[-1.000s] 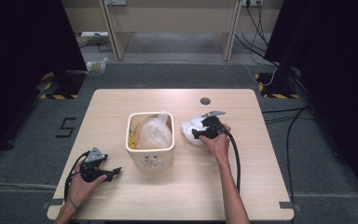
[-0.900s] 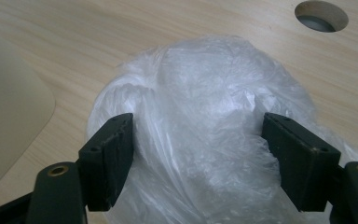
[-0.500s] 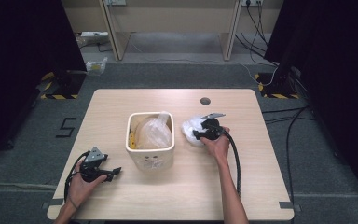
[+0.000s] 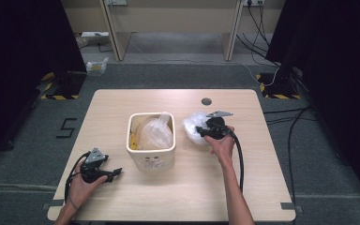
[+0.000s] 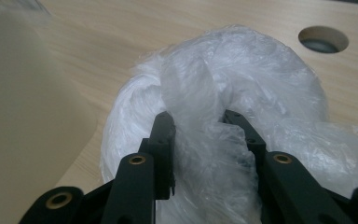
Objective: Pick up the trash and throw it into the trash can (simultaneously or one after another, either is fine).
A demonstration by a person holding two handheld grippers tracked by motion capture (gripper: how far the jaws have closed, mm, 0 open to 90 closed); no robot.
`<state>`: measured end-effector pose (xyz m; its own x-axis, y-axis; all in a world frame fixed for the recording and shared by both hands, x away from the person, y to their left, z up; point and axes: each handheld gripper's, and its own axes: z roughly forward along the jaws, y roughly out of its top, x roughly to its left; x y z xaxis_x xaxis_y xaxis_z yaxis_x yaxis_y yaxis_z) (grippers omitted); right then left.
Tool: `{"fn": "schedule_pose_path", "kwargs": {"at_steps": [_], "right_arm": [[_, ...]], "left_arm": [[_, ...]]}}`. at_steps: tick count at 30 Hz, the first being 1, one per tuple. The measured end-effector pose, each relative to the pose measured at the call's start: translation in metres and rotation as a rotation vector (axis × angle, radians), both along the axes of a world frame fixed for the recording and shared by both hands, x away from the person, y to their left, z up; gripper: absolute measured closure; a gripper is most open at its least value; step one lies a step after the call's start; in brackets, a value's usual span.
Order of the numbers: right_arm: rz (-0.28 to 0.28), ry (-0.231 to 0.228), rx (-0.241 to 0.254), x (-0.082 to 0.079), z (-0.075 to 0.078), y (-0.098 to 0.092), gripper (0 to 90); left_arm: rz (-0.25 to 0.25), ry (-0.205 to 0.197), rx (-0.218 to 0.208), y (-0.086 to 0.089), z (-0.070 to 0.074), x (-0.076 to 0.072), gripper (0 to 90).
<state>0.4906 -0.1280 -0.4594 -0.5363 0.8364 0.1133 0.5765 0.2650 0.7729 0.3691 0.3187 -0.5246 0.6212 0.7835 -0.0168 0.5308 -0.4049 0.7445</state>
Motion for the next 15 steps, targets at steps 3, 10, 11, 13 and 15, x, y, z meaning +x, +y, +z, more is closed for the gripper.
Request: {"fn": "schedule_pose_path", "kwargs": {"at_steps": [3,10,11,13,15], "right_arm": [[0.002,-0.024,0.013,-0.003,0.013,-0.003,67.1],[0.003,-0.078,0.038,-0.012,0.041,-0.012,67.1],[-0.001,-0.093,0.056,-0.015,0.050,-0.015,67.1],[-0.003,-0.111,0.065,-0.018,0.060,-0.019,67.1],[-0.001,-0.130,0.070,-0.021,0.069,-0.021,67.0]], "left_arm": [[0.000,-0.001,0.000,0.000,0.000,0.000,14.3],[0.001,-0.001,-0.002,0.000,0.000,0.000,14.3],[0.000,-0.001,0.000,0.000,0.000,0.000,14.3],[0.000,-0.001,0.000,0.000,0.000,0.000,14.3],[0.000,-0.002,0.000,0.000,0.000,0.000,14.3]]}}
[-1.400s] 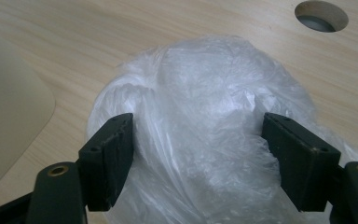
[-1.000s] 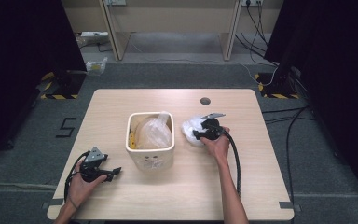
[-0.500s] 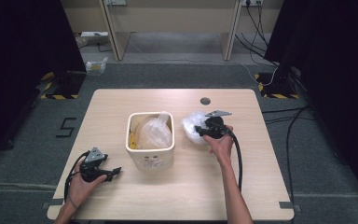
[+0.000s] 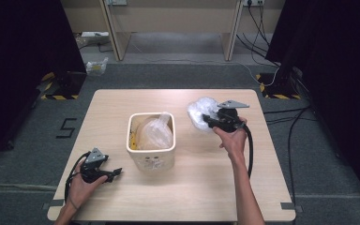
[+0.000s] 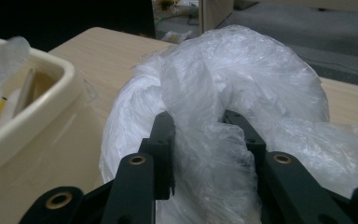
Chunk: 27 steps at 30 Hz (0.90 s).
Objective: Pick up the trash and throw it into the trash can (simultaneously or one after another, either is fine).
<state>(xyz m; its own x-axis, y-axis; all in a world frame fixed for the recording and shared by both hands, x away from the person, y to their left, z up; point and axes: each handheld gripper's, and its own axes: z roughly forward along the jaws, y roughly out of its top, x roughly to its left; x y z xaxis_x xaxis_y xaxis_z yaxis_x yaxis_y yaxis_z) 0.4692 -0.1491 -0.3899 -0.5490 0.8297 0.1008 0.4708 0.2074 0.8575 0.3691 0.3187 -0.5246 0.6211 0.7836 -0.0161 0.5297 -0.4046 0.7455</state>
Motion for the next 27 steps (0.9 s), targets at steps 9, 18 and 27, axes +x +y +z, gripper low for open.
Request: {"fn": "schedule_pose_path", "kwargs": {"at_steps": [9,18,27], "right_arm": [[0.039,-0.052,0.017,-0.014,0.030,0.005,67.0],[0.113,-0.106,0.019,-0.027,0.057,0.025,67.0],[0.211,-0.135,0.010,-0.038,0.077,0.059,66.8]], "left_arm": [[0.000,0.000,0.000,0.000,0.000,0.000,14.3],[0.000,0.001,0.000,0.000,0.000,0.000,14.3],[0.001,0.001,-0.001,0.000,0.000,0.000,14.3]]}}
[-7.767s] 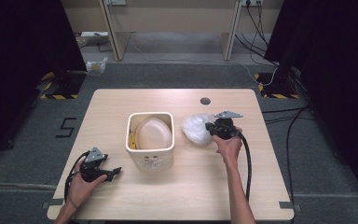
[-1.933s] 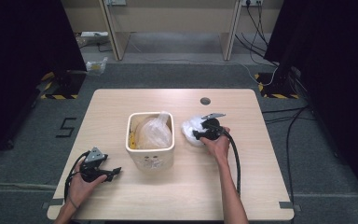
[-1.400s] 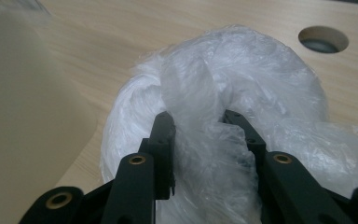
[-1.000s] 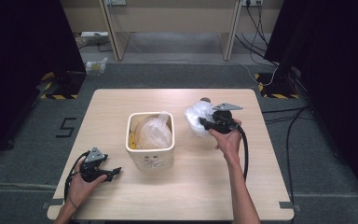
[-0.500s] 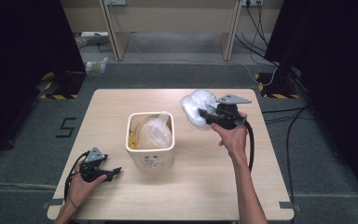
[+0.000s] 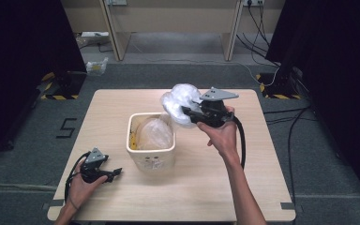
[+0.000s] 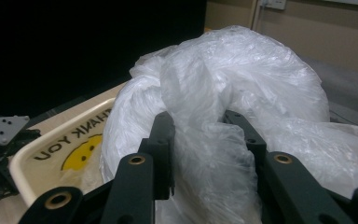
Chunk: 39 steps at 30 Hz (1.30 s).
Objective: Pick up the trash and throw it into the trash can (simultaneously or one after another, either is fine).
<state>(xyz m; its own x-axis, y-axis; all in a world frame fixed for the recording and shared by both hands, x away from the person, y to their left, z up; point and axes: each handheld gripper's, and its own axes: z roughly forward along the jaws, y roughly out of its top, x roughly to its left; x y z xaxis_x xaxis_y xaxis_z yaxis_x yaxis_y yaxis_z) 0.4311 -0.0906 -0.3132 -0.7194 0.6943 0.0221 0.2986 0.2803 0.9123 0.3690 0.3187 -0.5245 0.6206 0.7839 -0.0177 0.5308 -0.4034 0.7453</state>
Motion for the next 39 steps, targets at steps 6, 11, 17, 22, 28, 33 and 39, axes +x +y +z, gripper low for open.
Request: {"fn": "schedule_pose_path", "kwargs": {"at_steps": [6,11,17,22,28,33,39], "right_arm": [[0.055,0.016,-0.035,-0.002,-0.005,0.025,66.7],[0.099,0.035,-0.057,-0.001,-0.010,0.044,66.6],[0.161,0.056,-0.105,0.001,-0.020,0.073,66.6],[0.207,0.076,-0.160,0.002,-0.032,0.093,66.5],[0.251,0.144,-0.208,0.002,-0.051,0.105,66.3],[0.267,0.178,-0.250,0.005,-0.061,0.108,66.1],[0.296,0.207,-0.292,0.004,-0.064,0.113,66.0]], "left_arm": [[0.001,-0.001,-0.001,0.000,0.000,0.000,14.3],[0.001,-0.002,0.000,0.000,0.000,0.000,14.3],[0.001,-0.002,-0.001,0.000,0.000,0.000,14.3],[0.001,-0.002,-0.001,0.000,0.000,0.000,14.3],[-0.002,0.000,0.002,0.000,0.000,0.000,14.4],[-0.002,0.000,0.002,0.000,0.000,0.000,14.4],[-0.002,-0.001,0.001,0.000,0.000,0.000,14.4]]}}
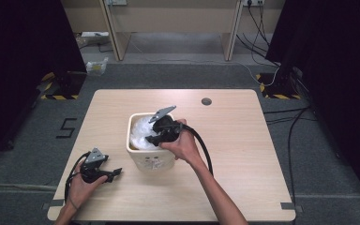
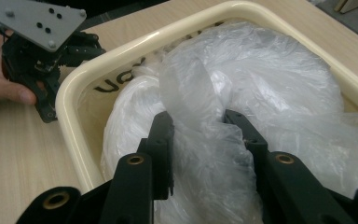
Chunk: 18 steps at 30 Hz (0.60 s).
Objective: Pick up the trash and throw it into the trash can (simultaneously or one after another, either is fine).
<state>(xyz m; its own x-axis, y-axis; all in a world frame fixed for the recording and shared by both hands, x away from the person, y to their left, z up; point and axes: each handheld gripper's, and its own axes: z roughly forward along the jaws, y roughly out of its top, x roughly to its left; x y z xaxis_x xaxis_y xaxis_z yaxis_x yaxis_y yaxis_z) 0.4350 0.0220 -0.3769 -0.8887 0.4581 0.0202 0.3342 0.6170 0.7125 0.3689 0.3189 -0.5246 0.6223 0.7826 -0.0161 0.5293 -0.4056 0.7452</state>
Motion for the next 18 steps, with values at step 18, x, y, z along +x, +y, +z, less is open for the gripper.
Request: {"fn": "schedule_pose_path", "kwargs": {"at_steps": [18], "right_arm": [[0.042,0.064,-0.027,0.004,-0.013,0.006,64.7]], "left_arm": [[-0.001,0.001,0.001,0.000,0.000,0.000,14.4]]}}
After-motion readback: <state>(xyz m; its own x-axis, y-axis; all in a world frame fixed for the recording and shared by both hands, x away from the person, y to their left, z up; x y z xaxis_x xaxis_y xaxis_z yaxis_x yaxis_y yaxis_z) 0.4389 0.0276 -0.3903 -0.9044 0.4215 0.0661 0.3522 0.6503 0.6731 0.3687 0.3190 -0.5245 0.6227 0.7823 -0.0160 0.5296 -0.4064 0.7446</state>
